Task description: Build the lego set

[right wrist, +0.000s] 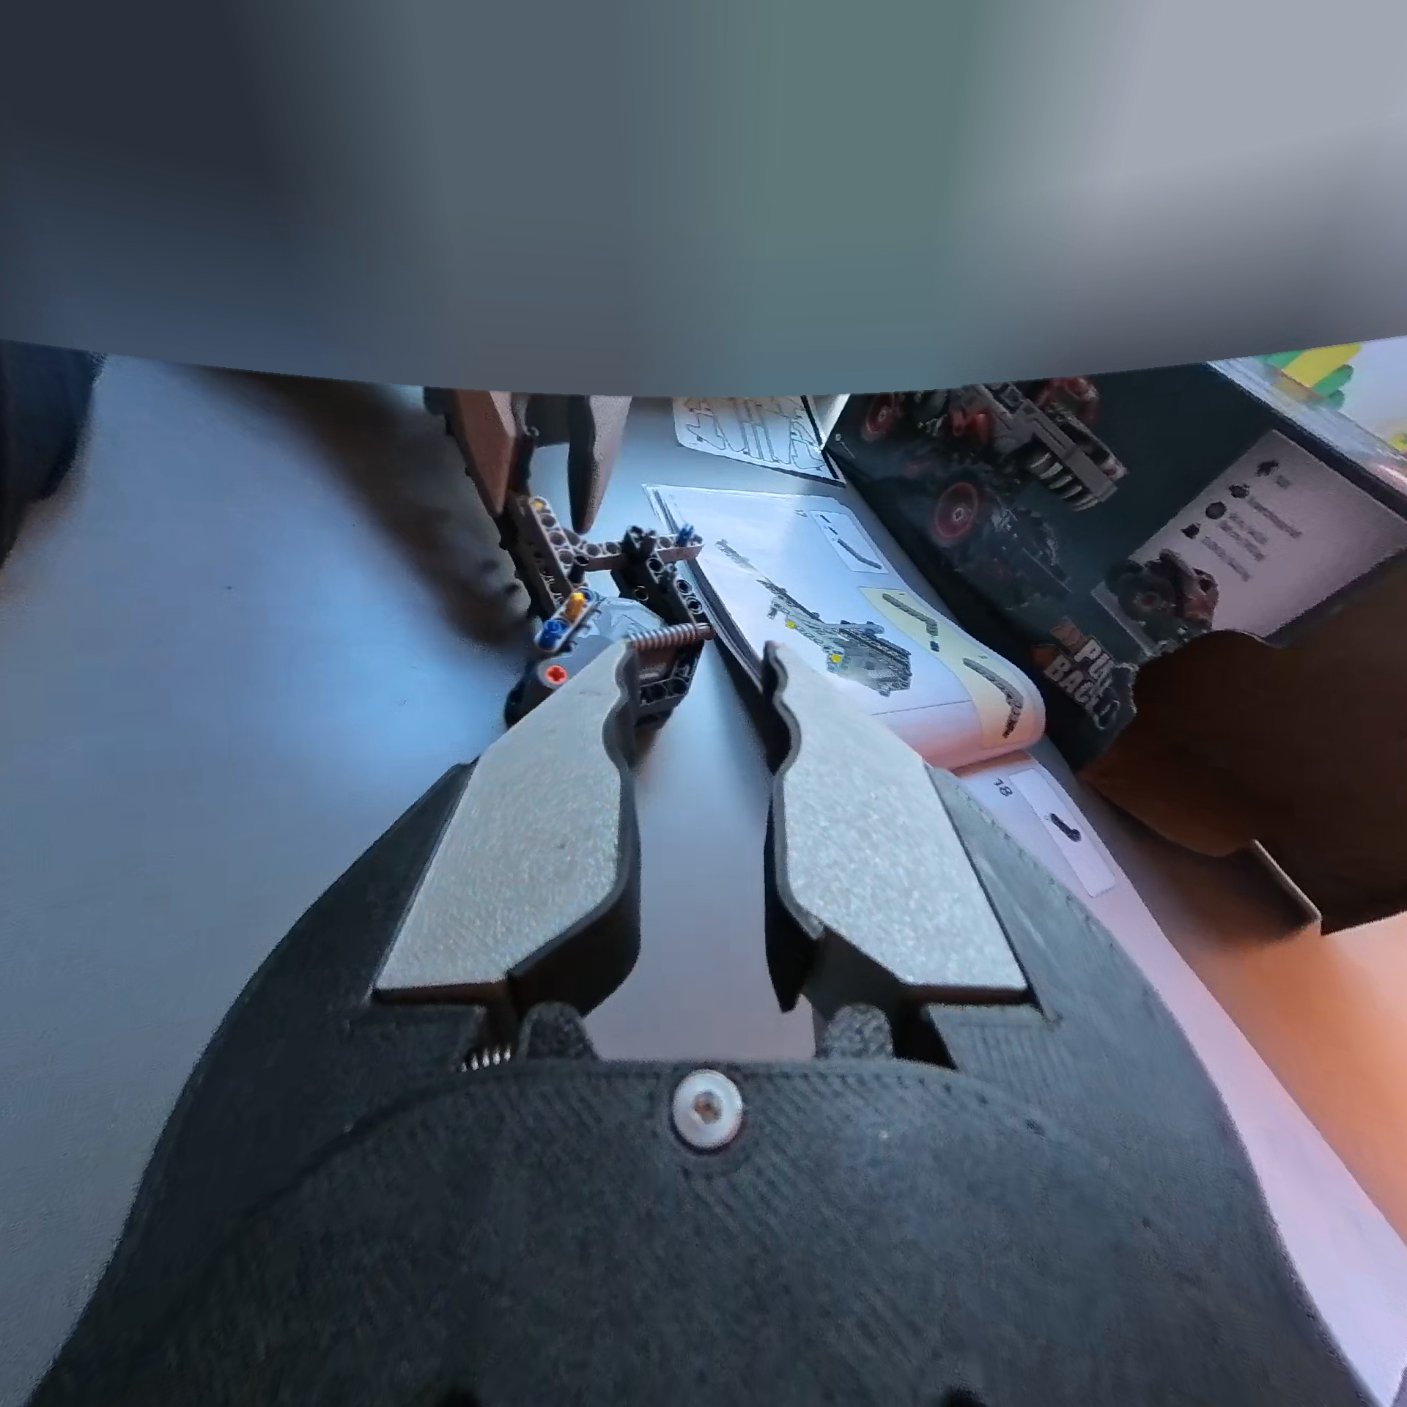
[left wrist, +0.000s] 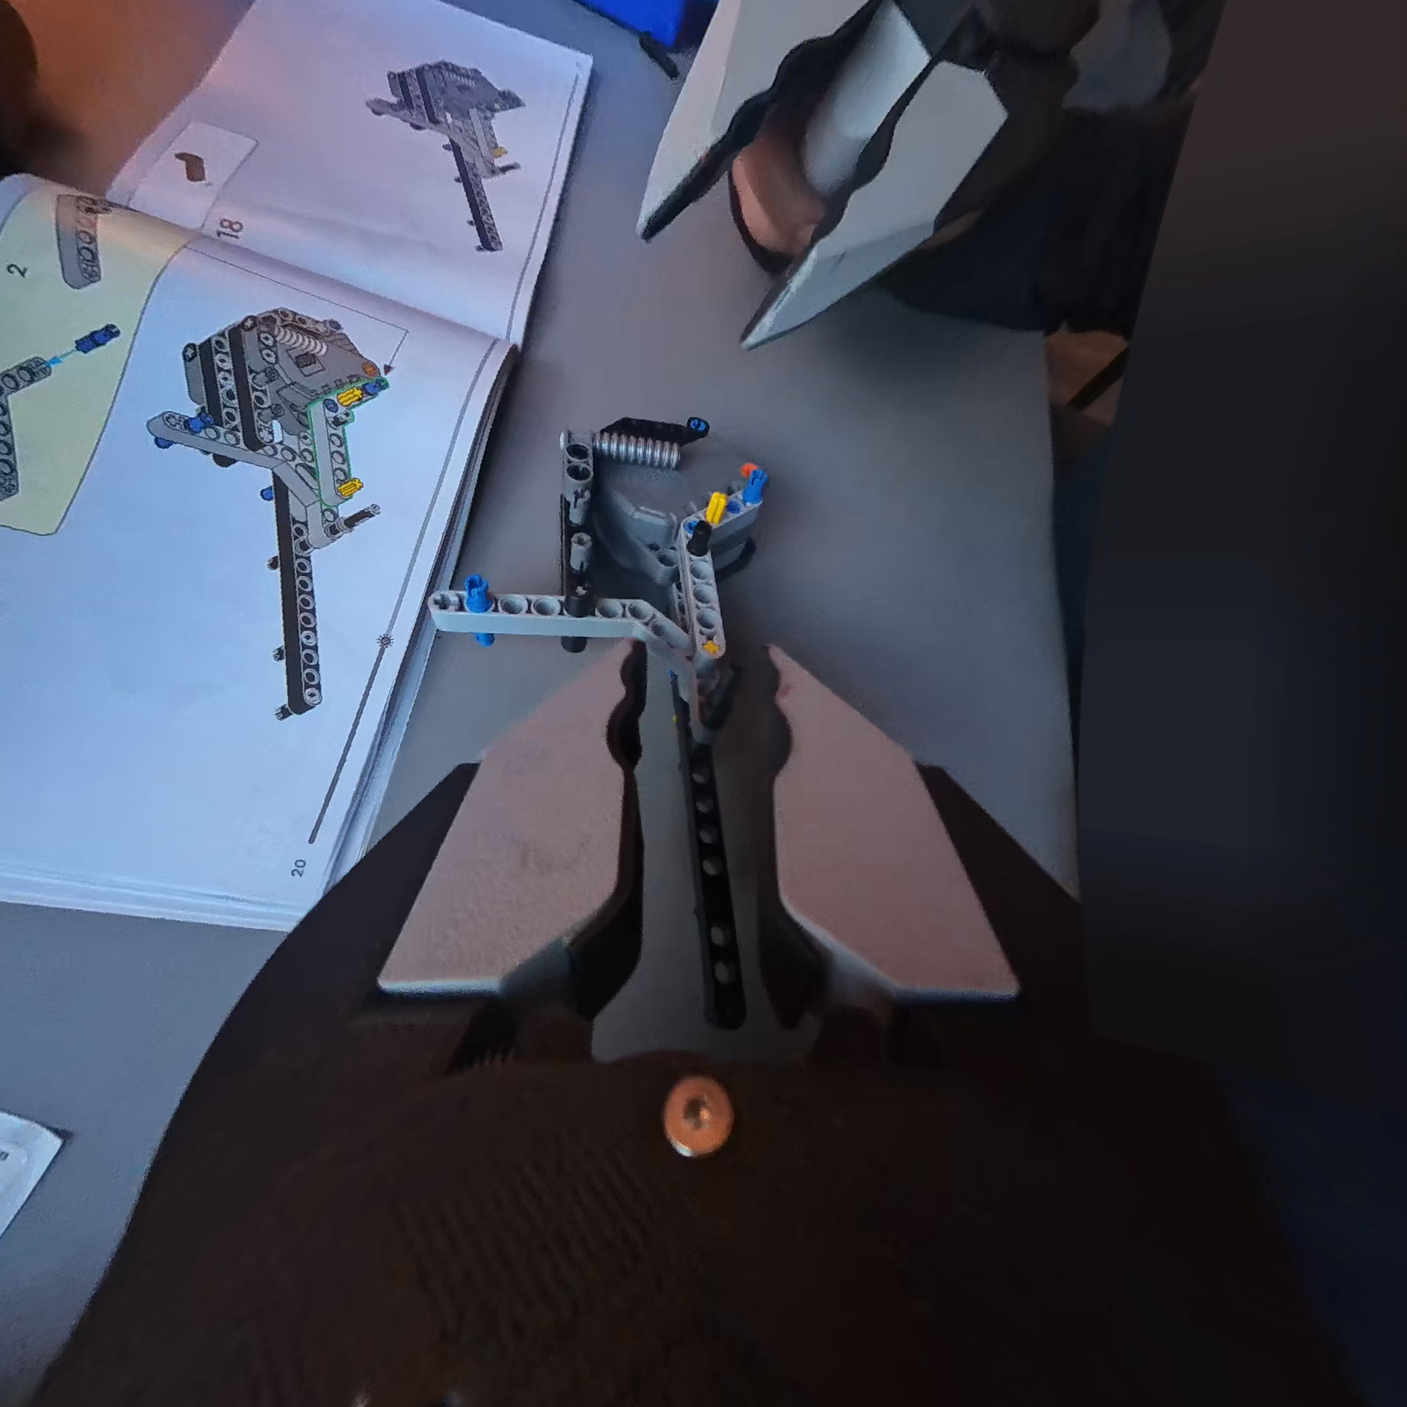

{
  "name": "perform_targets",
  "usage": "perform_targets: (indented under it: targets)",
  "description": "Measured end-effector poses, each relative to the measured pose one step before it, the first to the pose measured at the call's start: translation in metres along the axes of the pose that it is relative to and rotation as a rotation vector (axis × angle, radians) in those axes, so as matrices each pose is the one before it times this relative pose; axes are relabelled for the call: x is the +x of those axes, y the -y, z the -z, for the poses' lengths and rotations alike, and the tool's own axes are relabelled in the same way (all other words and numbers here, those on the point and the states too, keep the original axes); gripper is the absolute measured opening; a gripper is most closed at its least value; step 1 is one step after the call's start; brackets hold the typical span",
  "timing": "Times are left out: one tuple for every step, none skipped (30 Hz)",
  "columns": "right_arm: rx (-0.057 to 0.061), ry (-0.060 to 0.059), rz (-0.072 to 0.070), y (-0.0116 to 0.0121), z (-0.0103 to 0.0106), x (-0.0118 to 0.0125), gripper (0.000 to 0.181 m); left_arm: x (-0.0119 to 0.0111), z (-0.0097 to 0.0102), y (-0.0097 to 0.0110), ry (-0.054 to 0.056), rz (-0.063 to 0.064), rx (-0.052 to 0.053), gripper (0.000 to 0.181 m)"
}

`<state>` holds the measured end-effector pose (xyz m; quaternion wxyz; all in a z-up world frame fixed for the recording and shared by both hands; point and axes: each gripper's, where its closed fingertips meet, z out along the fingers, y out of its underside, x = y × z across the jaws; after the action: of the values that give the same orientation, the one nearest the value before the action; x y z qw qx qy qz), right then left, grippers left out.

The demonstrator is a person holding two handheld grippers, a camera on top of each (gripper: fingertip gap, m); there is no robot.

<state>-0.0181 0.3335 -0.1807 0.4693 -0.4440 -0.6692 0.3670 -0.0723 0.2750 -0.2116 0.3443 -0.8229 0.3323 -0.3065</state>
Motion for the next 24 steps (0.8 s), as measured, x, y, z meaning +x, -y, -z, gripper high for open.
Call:
perform_targets:
  targets:
    - [-0.0021,0.0074,0.0072,0.00012,-0.00077,-0.00222,0.028,-0.00106,-0.00195,-0.00239,0.0093,-0.0032,-0.0141,0.025]
    - [-0.0024,0.0074,0.0068,0.00018,-0.00073,-0.00222,0.028,-0.00051,-0.0022,-0.00258,0.0027,0.001,-0.0143,0.025]
    - [-0.003,0.0066,0.0073,-0.00008,-0.00084,-0.002,0.028,0.00019,-0.00231,-0.00216,-0.0031,0.0032,-0.0119,0.025]
    - [-0.0036,0.0058,0.007,-0.00018,-0.0008,-0.0018,0.028,0.00028,-0.00217,-0.00119,-0.003,0.0045,-0.0055,0.024]
    - [-0.003,0.0056,0.0057,-0.00003,-0.00081,-0.00174,0.029,-0.00019,-0.00203,-0.00035,-0.0012,0.0046,0.0002,0.022]
    - [-0.0009,0.006,0.0035,0.00042,-0.00089,-0.00179,0.029,-0.00058,-0.00181,-0.00075,-0.0043,0.0036,0.0006,0.02]
    - [-0.0004,0.0067,0.0035,0.00065,-0.00115,-0.00211,0.029,0.00001,-0.00154,-0.00029,-0.0121,0.0117,0.0051,0.018]
    - [-0.003,0.0083,0.0056,0.0005,-0.00144,-0.00258,0.029,-0.00042,-0.00092,0.00116,-0.0122,0.0206,0.0128,0.017]
    - [-0.0068,0.0091,0.0086,-0.0002,-0.00146,-0.00293,0.03,-0.00077,-0.0006,0.00111,-0.0089,0.0238,0.0118,0.015]
    - [-0.0086,0.0049,0.0125,-0.00058,-0.00139,-0.00244,0.031,-0.00067,-0.00021,0.00032,-0.008,0.0209,0.0057,0.013]
    - [-0.0082,-0.0016,0.0151,-0.00058,-0.00111,-0.00164,0.03,0.0004,-0.00026,0.00009,-0.0146,0.0186,0.0032,0.012]
    - [-0.0068,-0.003,0.0145,-0.00061,-0.00078,-0.00123,0.031,0.00124,0.00021,0.00093,-0.0172,0.0188,0.0061,0.012]
    - [-0.0057,-0.0031,0.0106,-0.00054,-0.00047,-0.00072,0.03,-0.00017,0.00058,0.00181,-0.0069,0.0183,0.0114,0.011]
    - [-0.001,0.0026,0.0071,0.00002,-0.00011,-0.00111,0.03,-0.0008,0.00071,0.00144,-0.0029,0.0158,0.0098,0.011]
    - [0.0019,0.0039,0.004,0.00029,0.0,-0.00095,0.031,-0.00103,0.00048,0.00056,-0.006,0.0224,0.0066,0.011]
    - [0.0037,-0.0008,0.002,0.00047,0.00024,0.00016,0.032,-0.00065,0.00038,0.00044,-0.015,0.0365,0.0077,0.01]
    - [0.0079,-0.0095,0.0007,0.00093,0.00067,0.00169,0.032,0.00031,0.00054,0.00064,-0.0264,0.0424,0.0087,0.01]
    - [0.0092,-0.011,0.0013,0.00136,0.00093,0.00214,0.034,0.00014,0.00086,0.00059,-0.0304,0.0469,0.0094,0.011]
    - [0.0041,-0.0101,0.0023,0.00113,0.001,0.00181,0.036,0.00058,0.00158,0.00183,-0.0377,0.0606,0.0179,0.01]
    - [0.0013,-0.0107,0.0066,0.00106,0.00076,0.00141,0.04,0.00273,0.00239,0.00279,-0.0554,0.0646,0.0242,0.009]
    - [0.0072,-0.0047,0.0133,0.0021,0.0007,-0.00036,0.04,0.00382,0.00253,0.00316,-0.0591,0.0538,0.0256,0.009]
    - [0.0096,-0.0035,0.0161,0.00288,0.00068,-0.00101,0.04,0.00294,0.00234,0.00315,-0.044,0.0396,0.0241,0.009]
    - [0.0052,-0.0122,0.019,0.00265,0.00008,-0.00021,0.041,0.00291,0.00132,0.00123,-0.0368,0.0321,0.0104,0.009]
    - [0.0026,-0.0119,0.0201,0.00265,-0.00058,-0.00057,0.041,0.00276,0.00023,-0.00083,-0.0336,0.0279,-0.0043,0.009]
